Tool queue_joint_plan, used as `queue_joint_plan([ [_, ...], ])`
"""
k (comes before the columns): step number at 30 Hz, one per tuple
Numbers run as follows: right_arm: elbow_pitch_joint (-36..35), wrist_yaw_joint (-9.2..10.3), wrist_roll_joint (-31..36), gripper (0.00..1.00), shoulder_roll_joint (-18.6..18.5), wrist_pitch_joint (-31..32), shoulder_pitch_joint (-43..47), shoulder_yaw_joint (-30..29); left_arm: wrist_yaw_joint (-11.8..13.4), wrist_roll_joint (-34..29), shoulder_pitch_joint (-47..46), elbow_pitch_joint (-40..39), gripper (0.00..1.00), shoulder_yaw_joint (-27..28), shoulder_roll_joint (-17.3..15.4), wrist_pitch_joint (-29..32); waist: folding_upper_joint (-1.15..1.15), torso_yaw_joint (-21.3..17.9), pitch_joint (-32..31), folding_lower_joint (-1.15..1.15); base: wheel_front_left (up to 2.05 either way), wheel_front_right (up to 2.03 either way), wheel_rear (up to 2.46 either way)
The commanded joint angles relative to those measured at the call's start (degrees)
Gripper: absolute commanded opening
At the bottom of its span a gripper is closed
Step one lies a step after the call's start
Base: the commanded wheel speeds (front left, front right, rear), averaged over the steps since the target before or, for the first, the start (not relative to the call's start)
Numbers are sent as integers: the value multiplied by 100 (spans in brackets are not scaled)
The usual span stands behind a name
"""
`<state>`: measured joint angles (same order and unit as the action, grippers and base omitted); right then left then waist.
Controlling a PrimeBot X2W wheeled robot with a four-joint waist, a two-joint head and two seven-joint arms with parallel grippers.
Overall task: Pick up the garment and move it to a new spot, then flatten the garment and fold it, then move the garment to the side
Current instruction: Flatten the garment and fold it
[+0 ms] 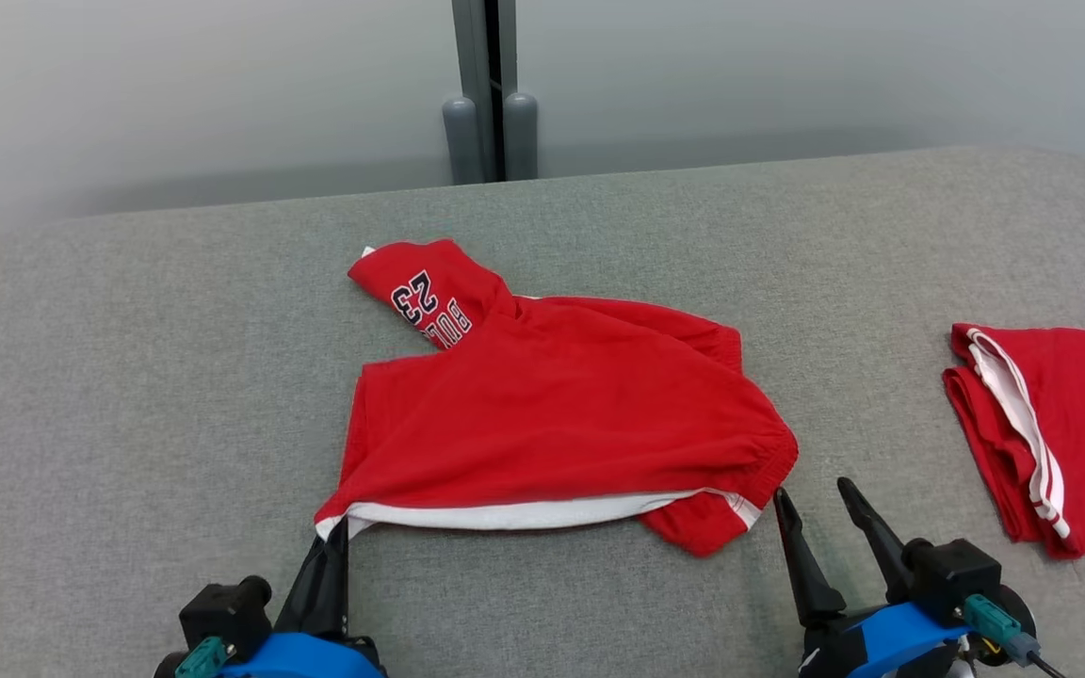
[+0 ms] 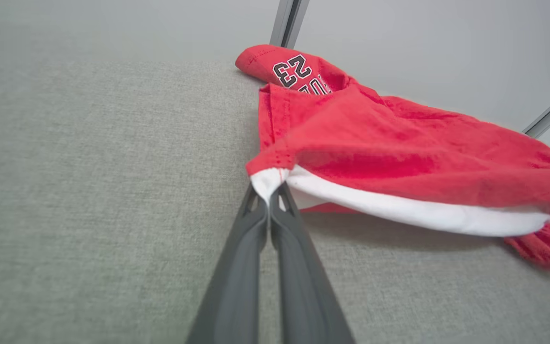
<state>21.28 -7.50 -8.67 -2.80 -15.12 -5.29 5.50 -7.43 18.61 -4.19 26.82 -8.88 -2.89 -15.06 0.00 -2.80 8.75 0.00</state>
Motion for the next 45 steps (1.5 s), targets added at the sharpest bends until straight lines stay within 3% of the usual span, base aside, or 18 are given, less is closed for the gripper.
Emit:
queue_joint_plan([
  [1, 47, 2, -21, 100, -21, -3, 66, 52, -5, -32, 85, -26, 0, 86, -3, -14, 0, 38, -27, 0, 0, 0, 0],
  [5, 228, 2, -87, 100, -20, -3, 109, 230, -6, -72, 219, 17, 0, 204, -5, -14, 0, 128, -82, 0, 0, 0, 0],
  [6, 274, 2, -111, 100, -18, -3, 115, 312, -6, -90, 229, 20, 20, 213, -4, -14, 0, 147, -87, 0, 0, 0, 0],
  [8, 382, 2, -169, 100, -20, -3, 127, 438, 2, -103, 229, 9, 96, 243, -4, -14, 0, 187, -85, 0, 0, 0, 0],
  [9, 429, 2, -203, 100, -22, -3, 124, 491, 15, -110, 221, 3, 100, 250, -3, -14, 0, 202, -77, 0, 0, 0, 0],
  [18, 632, 2, -464, 100, -20, -3, -48, 682, 72, -241, 102, -103, 100, 220, -3, -14, 0, 266, 33, 0, 0, 0, 0],
  [19, 655, 2, -477, 84, -20, -3, -64, 680, 71, -269, 92, -127, 100, 206, -3, -14, 0, 271, 44, 0, 0, 0, 0],
  [20, 668, 2, -502, 56, -20, -3, -82, 676, 71, -279, 84, -144, 100, 195, -3, -14, 0, 276, 52, 0, 0, 0, 0],
  [21, 684, 2, -516, 42, -20, -3, -97, 671, 69, -300, 80, -160, 100, 181, -3, -14, 0, 282, 55, 0, 0, 0, 0],
  [22, 714, 2, -520, 38, -20, -3, -111, 668, 67, -310, 83, -176, 100, 172, -4, -14, 0, 285, 56, 0, 0, 0, 0],
  [23, 737, 2, -528, 0, -20, -3, -120, 664, 64, -312, 90, -183, 100, 167, -4, -14, 0, 289, 57, 0, 0, 0, 0],
  [34, 725, 2, -123, 0, -49, -3, -261, 339, 67, -319, 270, -121, 100, 121, -3, -14, 0, 220, -124, 0, 0, 0, 0],
  [39, 604, 2, -29, 0, -279, -3, -287, 285, 97, -258, 373, -94, 100, 59, -3, -14, 0, 197, -282, 0, 0, 0, 0],
  [45, 223, 2, -388, 0, -603, -3, -232, 576, 125, -244, 482, -101, 100, 75, -3, -14, 0, 170, -478, 0, 0, 0, 0],
])
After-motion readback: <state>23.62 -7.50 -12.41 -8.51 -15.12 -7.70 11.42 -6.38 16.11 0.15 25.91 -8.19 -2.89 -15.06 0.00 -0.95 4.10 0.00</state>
